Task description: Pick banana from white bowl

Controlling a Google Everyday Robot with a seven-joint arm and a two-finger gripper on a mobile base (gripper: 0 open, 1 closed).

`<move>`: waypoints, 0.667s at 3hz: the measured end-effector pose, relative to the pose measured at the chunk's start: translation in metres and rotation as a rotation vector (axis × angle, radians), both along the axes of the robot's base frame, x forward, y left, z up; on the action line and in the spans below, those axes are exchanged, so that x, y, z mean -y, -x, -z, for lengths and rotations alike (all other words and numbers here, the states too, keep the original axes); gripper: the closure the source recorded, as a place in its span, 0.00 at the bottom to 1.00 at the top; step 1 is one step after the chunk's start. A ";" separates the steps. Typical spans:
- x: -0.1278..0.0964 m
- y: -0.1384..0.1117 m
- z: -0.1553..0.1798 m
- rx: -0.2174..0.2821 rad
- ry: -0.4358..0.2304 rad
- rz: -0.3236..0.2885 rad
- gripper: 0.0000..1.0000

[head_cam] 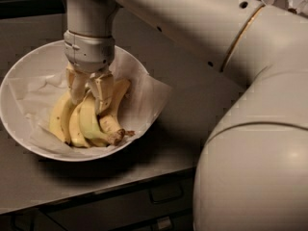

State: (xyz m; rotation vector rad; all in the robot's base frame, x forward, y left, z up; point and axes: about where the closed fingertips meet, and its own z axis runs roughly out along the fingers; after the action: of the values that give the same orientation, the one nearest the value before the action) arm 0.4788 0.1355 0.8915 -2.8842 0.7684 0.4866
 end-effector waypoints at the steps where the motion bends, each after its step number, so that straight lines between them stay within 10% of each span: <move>1: -0.001 0.000 0.000 -0.004 0.000 -0.004 0.52; 2: -0.003 -0.001 0.002 -0.011 0.004 -0.012 0.52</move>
Offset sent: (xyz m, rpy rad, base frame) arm -0.0173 -0.0213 -0.0086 -0.1200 0.1139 0.0808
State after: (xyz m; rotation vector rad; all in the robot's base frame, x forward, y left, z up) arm 0.4797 0.1389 0.8897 -2.8935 0.7548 0.5038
